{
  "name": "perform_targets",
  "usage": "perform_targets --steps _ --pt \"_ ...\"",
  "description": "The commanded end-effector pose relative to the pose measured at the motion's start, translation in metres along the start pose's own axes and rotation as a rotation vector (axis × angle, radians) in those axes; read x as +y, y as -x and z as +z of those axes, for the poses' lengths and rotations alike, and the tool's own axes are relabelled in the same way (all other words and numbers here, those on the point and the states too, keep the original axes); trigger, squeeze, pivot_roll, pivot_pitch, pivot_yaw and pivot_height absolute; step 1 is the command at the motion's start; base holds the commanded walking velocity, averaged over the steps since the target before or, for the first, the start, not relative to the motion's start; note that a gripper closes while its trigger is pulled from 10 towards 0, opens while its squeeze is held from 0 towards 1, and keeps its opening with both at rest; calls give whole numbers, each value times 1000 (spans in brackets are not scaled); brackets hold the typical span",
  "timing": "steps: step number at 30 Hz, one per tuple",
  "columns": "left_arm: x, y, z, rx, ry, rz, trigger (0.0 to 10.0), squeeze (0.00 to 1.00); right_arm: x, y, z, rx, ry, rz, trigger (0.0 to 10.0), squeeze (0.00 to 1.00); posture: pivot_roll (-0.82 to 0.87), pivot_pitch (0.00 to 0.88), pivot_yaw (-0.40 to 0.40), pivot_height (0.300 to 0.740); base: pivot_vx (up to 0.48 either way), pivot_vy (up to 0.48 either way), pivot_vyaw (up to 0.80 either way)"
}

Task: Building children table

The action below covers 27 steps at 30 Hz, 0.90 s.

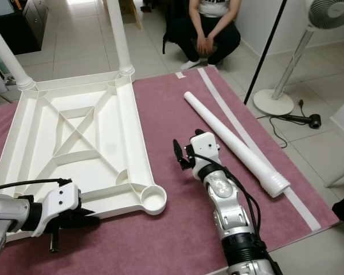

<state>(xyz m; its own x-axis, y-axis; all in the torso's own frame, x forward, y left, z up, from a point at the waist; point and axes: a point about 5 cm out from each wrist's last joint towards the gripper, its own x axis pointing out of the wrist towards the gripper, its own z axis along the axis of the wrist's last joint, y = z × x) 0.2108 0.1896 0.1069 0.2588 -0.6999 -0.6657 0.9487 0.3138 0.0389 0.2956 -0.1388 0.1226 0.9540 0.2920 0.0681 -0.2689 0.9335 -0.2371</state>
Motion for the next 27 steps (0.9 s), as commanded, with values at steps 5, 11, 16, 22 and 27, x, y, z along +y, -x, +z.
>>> perform_targets --steps 5,11,16,22,27 --pt "20 9 -22 73 195 355 10000 0 5 -1 0 -3 14 24 10000 0 75 0 63 740 0 0 0" --pt "33 -1 -2 -18 156 437 10000 0 4 -2 0 -4 15 23 10000 0 69 0 64 740 0 0 0" --pt "38 -8 10 -38 89 485 10000 0 4 -1 0 -4 14 21 10000 0 67 0 68 740 0 0 0" --pt "38 -14 20 -30 -9 490 10000 0 5 0 0 -4 13 17 10000 0 58 0 74 740 0 0 0" --pt "23 -12 24 -33 -154 341 10000 1000 2 2 -1 0 13 5 10000 0 53 0 77 740 0 0 0"
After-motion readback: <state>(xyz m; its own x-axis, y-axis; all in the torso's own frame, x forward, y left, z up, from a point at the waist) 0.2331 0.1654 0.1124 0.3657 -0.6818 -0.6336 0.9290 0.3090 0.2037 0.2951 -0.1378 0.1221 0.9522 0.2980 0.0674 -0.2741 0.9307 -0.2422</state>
